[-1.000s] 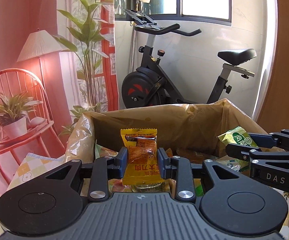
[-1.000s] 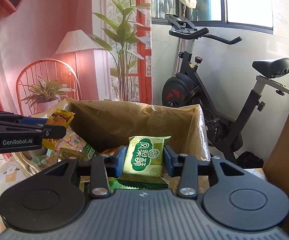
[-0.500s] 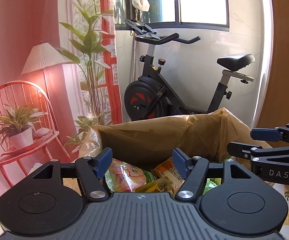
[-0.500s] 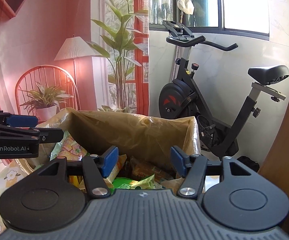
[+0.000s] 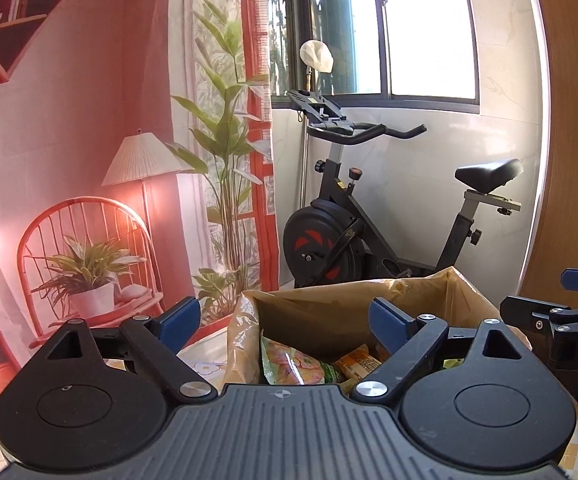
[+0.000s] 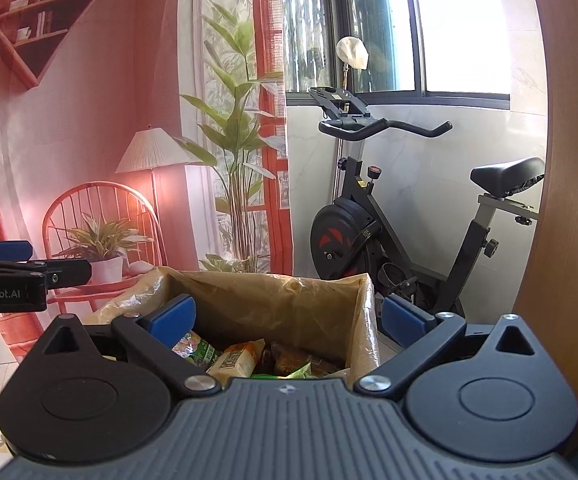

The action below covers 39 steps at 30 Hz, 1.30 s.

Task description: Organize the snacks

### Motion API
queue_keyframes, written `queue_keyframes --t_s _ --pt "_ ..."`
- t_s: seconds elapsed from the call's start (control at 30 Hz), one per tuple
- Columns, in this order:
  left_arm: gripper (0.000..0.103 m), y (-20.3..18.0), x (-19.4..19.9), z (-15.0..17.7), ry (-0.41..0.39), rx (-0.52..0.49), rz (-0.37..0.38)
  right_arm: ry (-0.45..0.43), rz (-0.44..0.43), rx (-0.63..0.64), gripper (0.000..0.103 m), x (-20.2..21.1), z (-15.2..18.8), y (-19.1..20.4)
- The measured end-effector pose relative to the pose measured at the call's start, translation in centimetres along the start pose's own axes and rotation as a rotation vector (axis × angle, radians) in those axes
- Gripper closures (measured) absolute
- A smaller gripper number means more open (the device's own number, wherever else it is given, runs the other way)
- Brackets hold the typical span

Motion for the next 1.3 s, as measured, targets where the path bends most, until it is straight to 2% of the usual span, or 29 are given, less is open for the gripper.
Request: queue_keyframes --t_s 0.17,0.27,0.53,1.3 --pt "0.007 0.9 3.2 0.1 -0.013 0.042 -0.013 -0.016 0.007 -0.021 0.000 2.7 0.0 0.4" --pt "0.008 1.6 4.6 0.4 0.006 0.057 -0.084 -0.001 0.031 -0.023 0.000 3.9 0.5 0.6" --pt "0.009 2.1 6.3 1.5 0.028 0.033 -0.139 0.009 0.025 -0.045 0.000 5.5 1.8 1.1" --pt "0.010 2.1 7.0 1.7 0.037 0.039 -0.150 0.001 0.025 -0.037 0.000 6.4 2.0 1.4"
Point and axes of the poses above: each gripper's, at about its wrist camera, not at the fingertips, and x roughly against the way its jaws point, y to its left, z to its underside, the point moved 6 cm from there along -x, roughly the way its jaws point, and after that the axes turned 7 degrees about -y, right-handed, at the moved point
